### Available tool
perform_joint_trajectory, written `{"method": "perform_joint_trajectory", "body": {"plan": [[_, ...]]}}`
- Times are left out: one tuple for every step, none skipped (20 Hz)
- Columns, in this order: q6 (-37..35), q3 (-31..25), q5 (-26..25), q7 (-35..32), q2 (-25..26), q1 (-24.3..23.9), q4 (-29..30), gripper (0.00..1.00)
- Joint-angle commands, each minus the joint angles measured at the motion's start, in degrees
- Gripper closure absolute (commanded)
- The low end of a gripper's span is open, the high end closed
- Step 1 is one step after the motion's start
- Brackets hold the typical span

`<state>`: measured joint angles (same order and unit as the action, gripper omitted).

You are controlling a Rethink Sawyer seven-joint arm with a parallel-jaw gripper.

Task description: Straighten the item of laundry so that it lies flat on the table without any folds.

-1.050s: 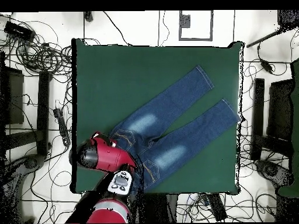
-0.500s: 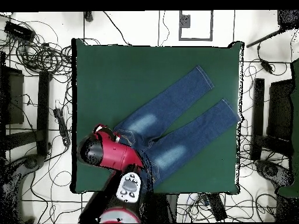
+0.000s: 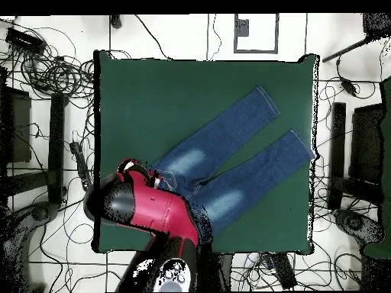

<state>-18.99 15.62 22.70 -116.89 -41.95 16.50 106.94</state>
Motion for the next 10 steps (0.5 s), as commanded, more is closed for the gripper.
{"method": "perform_joint_trajectory", "body": {"plan": [[-10.14,1.46,-3.95,-4.46,-4.80,-2.45,-1.77,0.00],[-10.08,1.27,-4.55,-3.61,-4.77,-3.46,-2.04,0.00],[-9.94,1.02,-5.17,-2.81,-4.99,-4.45,-2.02,0.00],[-9.48,0.32,-5.70,-1.92,-4.99,-5.80,-1.92,0.00],[-9.03,-0.27,-6.35,-1.22,-5.20,-6.96,-1.71,0.00],[-8.87,-0.75,-6.99,-0.58,-5.40,-8.10,-1.64,0.00],[-8.71,-1.23,-7.64,0.05,-5.61,-9.25,-1.58,0.00],[-8.79,-1.46,-8.36,0.64,-5.94,-10.30,-1.66,0.00],[-8.74,-1.67,-9.33,1.32,-6.63,-11.53,-1.57,0.00],[-8.96,-2.37,-10.05,2.54,-7.29,-13.20,-1.55,0.00]]}}
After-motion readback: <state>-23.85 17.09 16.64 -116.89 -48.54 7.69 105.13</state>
